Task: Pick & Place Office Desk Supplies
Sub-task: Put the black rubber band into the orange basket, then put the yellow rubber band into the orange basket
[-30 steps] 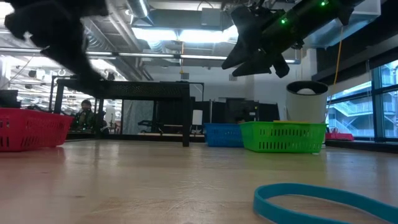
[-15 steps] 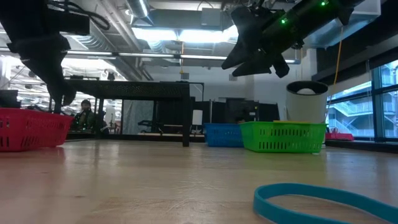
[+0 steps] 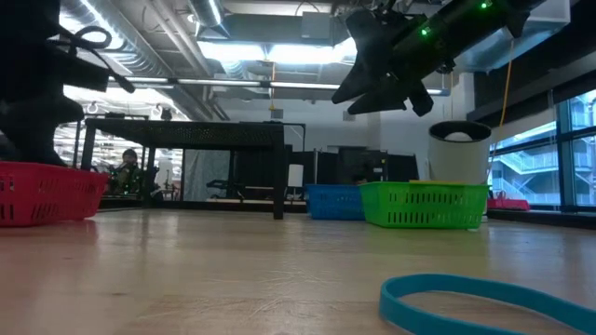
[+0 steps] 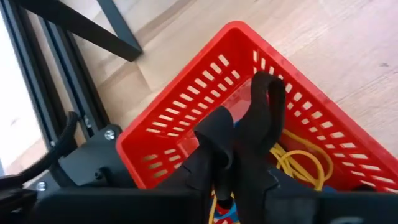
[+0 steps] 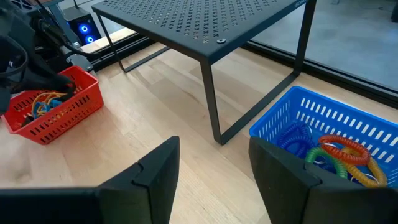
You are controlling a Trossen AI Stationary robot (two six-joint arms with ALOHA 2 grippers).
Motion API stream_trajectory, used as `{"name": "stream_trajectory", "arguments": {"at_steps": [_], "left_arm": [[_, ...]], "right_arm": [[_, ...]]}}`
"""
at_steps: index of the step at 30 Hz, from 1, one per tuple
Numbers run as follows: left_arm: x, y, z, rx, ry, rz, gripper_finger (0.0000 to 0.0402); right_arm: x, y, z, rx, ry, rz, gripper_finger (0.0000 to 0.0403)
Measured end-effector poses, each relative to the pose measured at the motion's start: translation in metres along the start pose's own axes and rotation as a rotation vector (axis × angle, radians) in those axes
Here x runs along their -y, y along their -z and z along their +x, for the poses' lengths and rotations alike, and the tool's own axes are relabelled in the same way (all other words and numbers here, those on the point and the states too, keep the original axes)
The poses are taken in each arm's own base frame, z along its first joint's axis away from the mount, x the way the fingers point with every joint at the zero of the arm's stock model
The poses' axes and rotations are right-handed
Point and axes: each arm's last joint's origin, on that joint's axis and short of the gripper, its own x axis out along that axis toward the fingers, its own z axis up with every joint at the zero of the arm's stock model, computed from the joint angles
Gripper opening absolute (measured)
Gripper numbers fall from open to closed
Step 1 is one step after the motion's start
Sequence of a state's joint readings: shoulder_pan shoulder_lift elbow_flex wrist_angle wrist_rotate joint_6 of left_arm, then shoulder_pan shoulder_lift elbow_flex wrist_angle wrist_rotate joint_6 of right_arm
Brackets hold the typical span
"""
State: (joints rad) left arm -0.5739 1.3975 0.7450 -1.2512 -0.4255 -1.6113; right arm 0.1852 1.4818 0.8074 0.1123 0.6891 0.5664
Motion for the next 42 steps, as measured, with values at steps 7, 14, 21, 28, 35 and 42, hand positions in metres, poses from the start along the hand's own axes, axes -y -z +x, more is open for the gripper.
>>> {"name": "stream_trajectory", "arguments": {"at_steps": [7,14,21,28,35,42], "left_arm": [[0.001,0.0,0.0,0.0,0.007,-0.005,0.0074],[-0.001,-0.002,-0.002,-0.001,-0.015,-0.011,0.0102],[0.001,-0.017,-0.024,0.012,-0.012,-0.091,0.0109],[0.002,-0.018,-0.027,0.035,0.002,-0.095,0.0109],[0.002,-0.018,-0.027,0.036,0.004,-0.074,0.0108],[0.003,-0.019,-0.027,0.039,0.009,-0.079,0.0108]], "right_arm": [[0.0,0.0,0.0,0.0,0.0,-0.002,0.0194],[0.0,0.0,0.0,0.0,0.0,-0.002,0.0194],[0.0,0.0,0.0,0.0,0.0,-0.001,0.0194],[-0.002,0.001,0.0,-0.05,-0.079,0.002,0.0194],[-0.017,0.004,-0.007,-0.212,-0.399,0.124,0.0194],[-0.053,0.03,-0.047,-0.291,-0.595,0.036,0.0194]]}}
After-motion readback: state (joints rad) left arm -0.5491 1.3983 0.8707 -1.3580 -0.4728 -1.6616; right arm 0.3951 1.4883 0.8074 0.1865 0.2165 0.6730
